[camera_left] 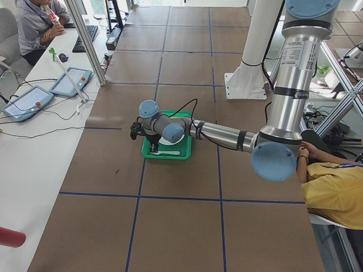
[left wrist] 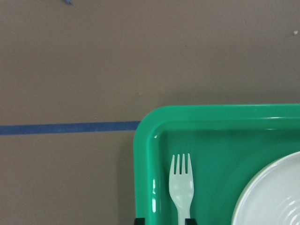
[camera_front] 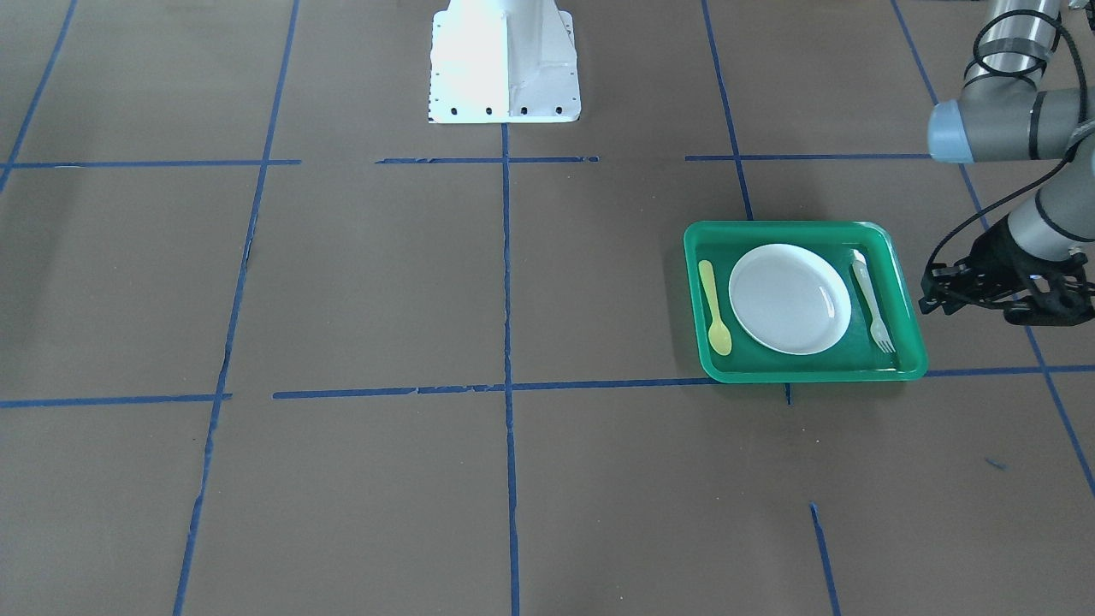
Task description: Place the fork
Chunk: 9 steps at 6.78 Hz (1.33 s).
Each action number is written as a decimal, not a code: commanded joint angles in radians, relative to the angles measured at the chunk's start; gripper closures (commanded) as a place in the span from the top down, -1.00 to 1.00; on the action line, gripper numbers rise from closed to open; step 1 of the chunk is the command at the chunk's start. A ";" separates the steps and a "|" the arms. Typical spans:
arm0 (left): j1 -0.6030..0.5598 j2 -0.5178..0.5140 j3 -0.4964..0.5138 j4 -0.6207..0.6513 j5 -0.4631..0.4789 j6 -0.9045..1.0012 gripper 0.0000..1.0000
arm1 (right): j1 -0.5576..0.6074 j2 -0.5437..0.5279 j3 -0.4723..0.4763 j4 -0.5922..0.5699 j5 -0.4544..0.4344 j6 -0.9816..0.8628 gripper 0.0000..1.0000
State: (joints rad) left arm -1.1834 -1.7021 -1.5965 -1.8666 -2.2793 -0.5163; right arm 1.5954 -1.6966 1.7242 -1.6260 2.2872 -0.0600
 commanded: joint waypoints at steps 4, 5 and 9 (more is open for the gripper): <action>-0.425 -0.004 0.021 0.367 -0.013 0.616 1.00 | 0.000 0.000 0.000 0.000 0.000 -0.001 1.00; -0.444 0.013 0.013 0.400 -0.014 0.671 1.00 | 0.000 0.000 0.000 0.000 0.000 -0.001 1.00; -0.438 0.056 -0.011 0.396 -0.062 0.694 1.00 | 0.000 0.000 0.000 0.000 0.000 -0.001 1.00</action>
State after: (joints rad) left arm -1.6232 -1.6452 -1.6070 -1.4716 -2.3281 0.1757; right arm 1.5953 -1.6966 1.7242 -1.6261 2.2872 -0.0611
